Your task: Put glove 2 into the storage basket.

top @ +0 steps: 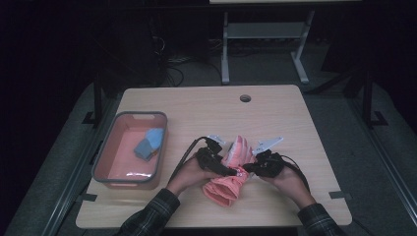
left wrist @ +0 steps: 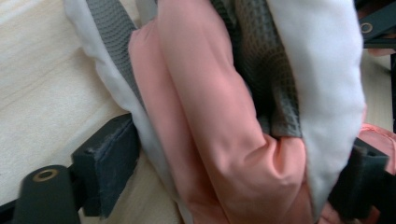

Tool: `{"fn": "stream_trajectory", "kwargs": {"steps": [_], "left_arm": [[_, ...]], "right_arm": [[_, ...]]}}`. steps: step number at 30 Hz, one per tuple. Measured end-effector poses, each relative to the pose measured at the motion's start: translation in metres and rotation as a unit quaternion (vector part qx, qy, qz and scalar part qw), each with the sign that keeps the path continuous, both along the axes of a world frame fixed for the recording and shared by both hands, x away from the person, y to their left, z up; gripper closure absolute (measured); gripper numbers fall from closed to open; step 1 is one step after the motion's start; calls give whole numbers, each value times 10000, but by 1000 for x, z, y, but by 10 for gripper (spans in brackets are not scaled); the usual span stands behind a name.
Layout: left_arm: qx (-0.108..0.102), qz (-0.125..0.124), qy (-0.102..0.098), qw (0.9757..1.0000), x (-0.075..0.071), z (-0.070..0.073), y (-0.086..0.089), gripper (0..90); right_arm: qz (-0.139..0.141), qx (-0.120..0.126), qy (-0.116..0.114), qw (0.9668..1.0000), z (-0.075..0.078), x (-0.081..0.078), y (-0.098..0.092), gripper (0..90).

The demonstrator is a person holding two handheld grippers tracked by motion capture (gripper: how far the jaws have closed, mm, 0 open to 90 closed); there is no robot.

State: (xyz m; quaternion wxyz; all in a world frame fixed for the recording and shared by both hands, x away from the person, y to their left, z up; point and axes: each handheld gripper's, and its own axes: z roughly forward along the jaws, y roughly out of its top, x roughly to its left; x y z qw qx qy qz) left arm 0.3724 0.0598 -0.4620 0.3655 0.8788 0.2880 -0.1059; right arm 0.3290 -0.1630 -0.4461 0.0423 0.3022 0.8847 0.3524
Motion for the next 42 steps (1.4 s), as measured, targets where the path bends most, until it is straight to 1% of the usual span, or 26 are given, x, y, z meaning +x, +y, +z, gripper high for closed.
{"fn": "stream_trajectory", "kwargs": {"steps": [3,4,8,11,14,18,20,22,23,26,28,31,32,33,34,35,36,38,39,42], "left_arm": [[-55,-81,45,9999,0,0,-1,182],[-114,-78,97,9999,0,-1,-1,196],[-211,-154,263,9993,1,-2,-1,270],[-233,-197,337,9990,3,-2,1,321],[-237,-193,446,9985,4,-2,1,396],[-180,-176,479,9985,5,-1,3,501],[-213,-127,495,9985,5,-1,4,536],[-212,-151,460,9986,6,-1,5,554],[-199,-129,457,9987,5,0,6,560],[-204,-145,414,9988,5,1,6,576],[-202,-118,432,9988,5,2,7,582],[-279,-90,450,9986,4,5,7,589],[-283,-91,442,9986,4,6,8,589],[-288,-96,450,9985,3,7,8,589],[-291,-90,422,9986,2,9,7,589],[-285,-120,395,9987,1,11,7,588],[-293,-118,376,9988,0,12,7,588],[-314,-142,359,9988,-1,15,8,588],[-297,-169,324,9989,-2,17,8,588],[-337,-197,267,9989,-4,22,10,589]], "right_arm": [[8,-4,34,10000,-1,0,1,900],[-4,-9,35,10000,-1,0,1,900],[17,-44,-10,10000,-2,0,2,900],[16,-25,15,10000,-3,1,3,900],[23,-46,30,10000,-3,1,5,900],[36,-48,-9,10000,-3,2,6,900],[56,-11,-22,10000,-3,2,6,900],[48,55,-5,10000,-1,1,3,896],[35,102,28,9999,0,1,1,877],[2,297,27,9996,5,-1,-6,770],[-38,419,-38,9991,9,-4,-14,693],[-264,572,-117,9979,11,-7,-27,580],[-338,634,-189,9972,10,-7,-34,546],[-425,676,-212,9966,10,-7,-38,525],[-495,753,-303,9955,8,-6,-44,500],[-647,826,-308,9940,6,-4,-51,461],[-845,832,-323,9924,4,-3,-56,436],[-1080,720,-359,9909,1,1,-64,407],[-1217,620,-376,9899,-2,3,-67,380],[-1592,216,-324,9865,-12,8,-73,329]]}}
